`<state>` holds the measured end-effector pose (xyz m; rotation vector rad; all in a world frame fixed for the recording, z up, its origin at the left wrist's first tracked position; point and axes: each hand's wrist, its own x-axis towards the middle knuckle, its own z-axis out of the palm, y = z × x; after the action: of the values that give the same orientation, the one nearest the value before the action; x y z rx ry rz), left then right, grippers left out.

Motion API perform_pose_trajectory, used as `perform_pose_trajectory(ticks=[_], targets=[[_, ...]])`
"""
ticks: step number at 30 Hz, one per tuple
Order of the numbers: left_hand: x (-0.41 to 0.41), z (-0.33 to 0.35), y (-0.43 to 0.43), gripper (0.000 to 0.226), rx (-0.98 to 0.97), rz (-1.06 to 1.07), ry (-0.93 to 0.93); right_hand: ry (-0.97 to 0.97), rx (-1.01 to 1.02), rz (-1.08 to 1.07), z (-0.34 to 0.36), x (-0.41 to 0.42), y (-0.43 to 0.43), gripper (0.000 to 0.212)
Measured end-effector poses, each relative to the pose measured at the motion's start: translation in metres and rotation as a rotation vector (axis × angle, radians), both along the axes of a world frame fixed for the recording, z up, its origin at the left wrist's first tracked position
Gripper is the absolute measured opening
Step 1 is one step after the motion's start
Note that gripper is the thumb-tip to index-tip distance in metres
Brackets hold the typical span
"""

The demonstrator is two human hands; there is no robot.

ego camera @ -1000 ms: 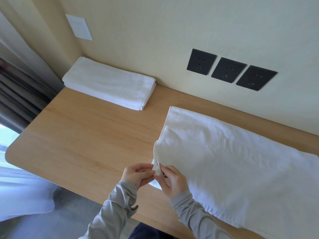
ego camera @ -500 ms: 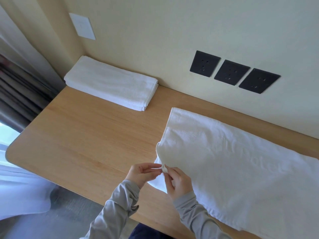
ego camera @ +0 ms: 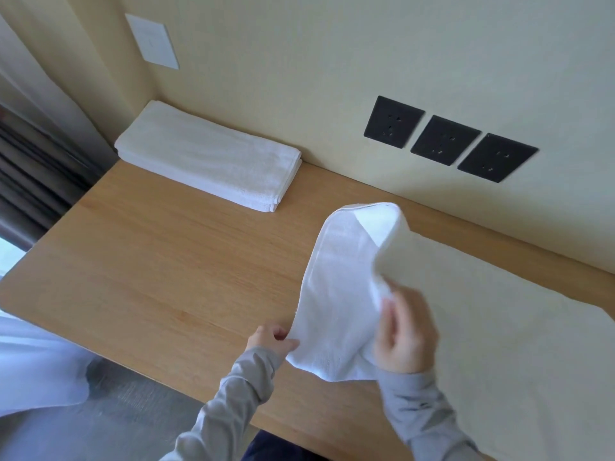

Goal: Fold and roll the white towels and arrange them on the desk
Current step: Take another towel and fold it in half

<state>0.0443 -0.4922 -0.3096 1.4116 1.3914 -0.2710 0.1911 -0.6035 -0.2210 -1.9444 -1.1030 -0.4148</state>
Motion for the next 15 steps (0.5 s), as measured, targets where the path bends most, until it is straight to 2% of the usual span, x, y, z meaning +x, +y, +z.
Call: perform_pose_trajectory(ticks=[2,4,6,11,15], targets=[[0.002,0.006,0.001,0.005,-0.105,0.16,-0.195,0.04,-0.176,0.143,-0.026,-0.025,0.004,0.027],[0.002,0.016,0.001,0.017,-0.211,0.319,-0.374,0.034,-0.328,0.236,-0.047,-0.042,0.006,0.025],[0.0,0.025,-0.002,0.02,-0.233,0.388,-0.436,0.009,-0.399,0.293,-0.057,-0.051,0.007,0.024],[-0.001,0.037,-0.013,0.01,-0.254,0.56,-0.485,0.007,-0.42,0.309,-0.05,-0.048,0.008,0.031],[0.004,0.045,-0.016,0.01,-0.254,0.672,-0.53,-0.016,-0.306,0.133,-0.036,-0.024,0.001,0.032]])
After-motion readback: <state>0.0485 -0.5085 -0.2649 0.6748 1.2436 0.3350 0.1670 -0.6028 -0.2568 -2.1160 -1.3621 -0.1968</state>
